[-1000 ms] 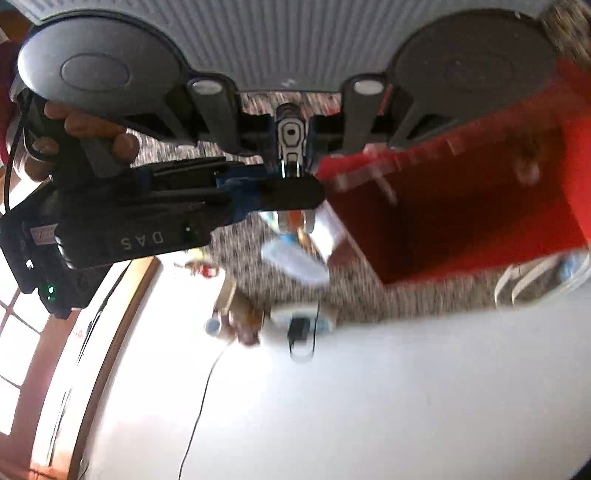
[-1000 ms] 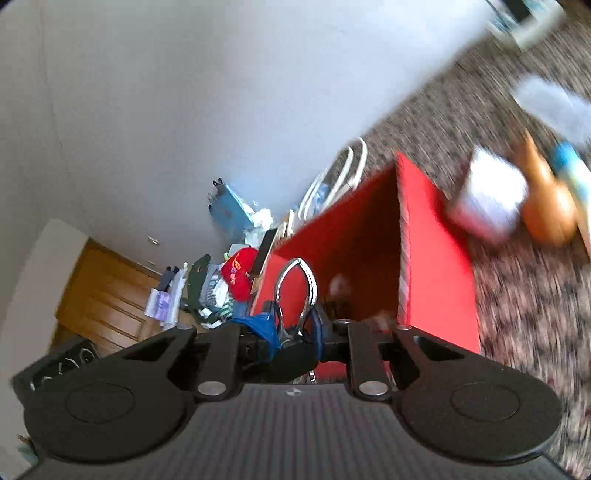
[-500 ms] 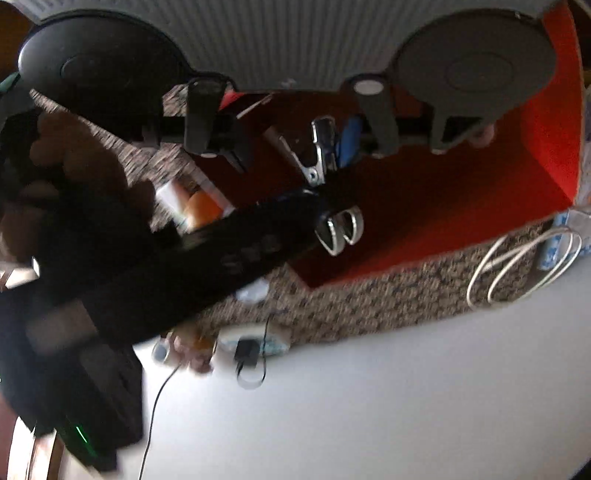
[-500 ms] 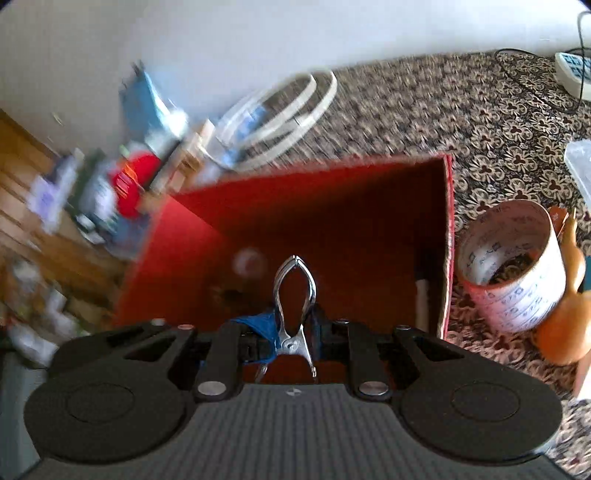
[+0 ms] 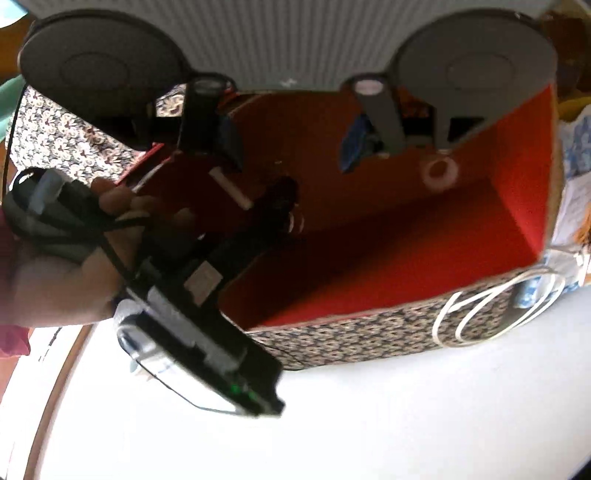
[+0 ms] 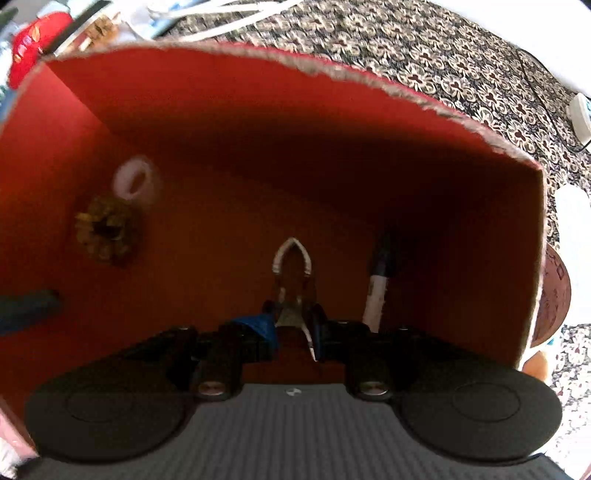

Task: Organize rigid objects
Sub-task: 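Carry the clip over the red box and open the right gripper, then withdraw the right gripper from the box toward the black card holder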

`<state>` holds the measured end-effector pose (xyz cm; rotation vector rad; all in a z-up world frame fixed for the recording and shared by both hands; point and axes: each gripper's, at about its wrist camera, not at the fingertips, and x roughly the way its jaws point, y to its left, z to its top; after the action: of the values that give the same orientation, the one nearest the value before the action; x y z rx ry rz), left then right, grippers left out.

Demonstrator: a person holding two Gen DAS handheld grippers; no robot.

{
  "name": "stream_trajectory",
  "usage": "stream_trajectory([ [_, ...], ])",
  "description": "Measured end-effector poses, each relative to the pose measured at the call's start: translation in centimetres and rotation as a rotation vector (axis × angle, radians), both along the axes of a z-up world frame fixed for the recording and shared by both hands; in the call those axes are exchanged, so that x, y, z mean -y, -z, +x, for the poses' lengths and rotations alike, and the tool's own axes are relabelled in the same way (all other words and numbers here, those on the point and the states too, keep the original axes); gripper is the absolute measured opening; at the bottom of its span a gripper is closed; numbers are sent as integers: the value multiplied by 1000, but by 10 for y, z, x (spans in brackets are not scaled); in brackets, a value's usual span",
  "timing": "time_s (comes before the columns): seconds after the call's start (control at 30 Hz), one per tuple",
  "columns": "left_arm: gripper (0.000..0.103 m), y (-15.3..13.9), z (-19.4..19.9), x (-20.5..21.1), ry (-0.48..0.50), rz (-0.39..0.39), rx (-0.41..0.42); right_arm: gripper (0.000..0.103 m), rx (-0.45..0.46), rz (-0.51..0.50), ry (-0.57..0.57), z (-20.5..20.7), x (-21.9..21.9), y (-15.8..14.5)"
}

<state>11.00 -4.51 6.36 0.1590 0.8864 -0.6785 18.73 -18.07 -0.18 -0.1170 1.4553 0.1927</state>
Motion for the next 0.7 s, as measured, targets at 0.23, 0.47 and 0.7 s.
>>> stream_trajectory([
  [0.23, 58, -2, 6, -22, -70, 35, 40, 4, 107, 14, 88, 2, 8, -12],
  [0.47, 60, -7, 2, -30, -124, 52, 85, 5, 44, 332, 222, 0, 23, -6],
  [0.7, 60, -5, 7, -23, -151, 92, 77, 5, 35, 205, 302, 10, 18, 5],
])
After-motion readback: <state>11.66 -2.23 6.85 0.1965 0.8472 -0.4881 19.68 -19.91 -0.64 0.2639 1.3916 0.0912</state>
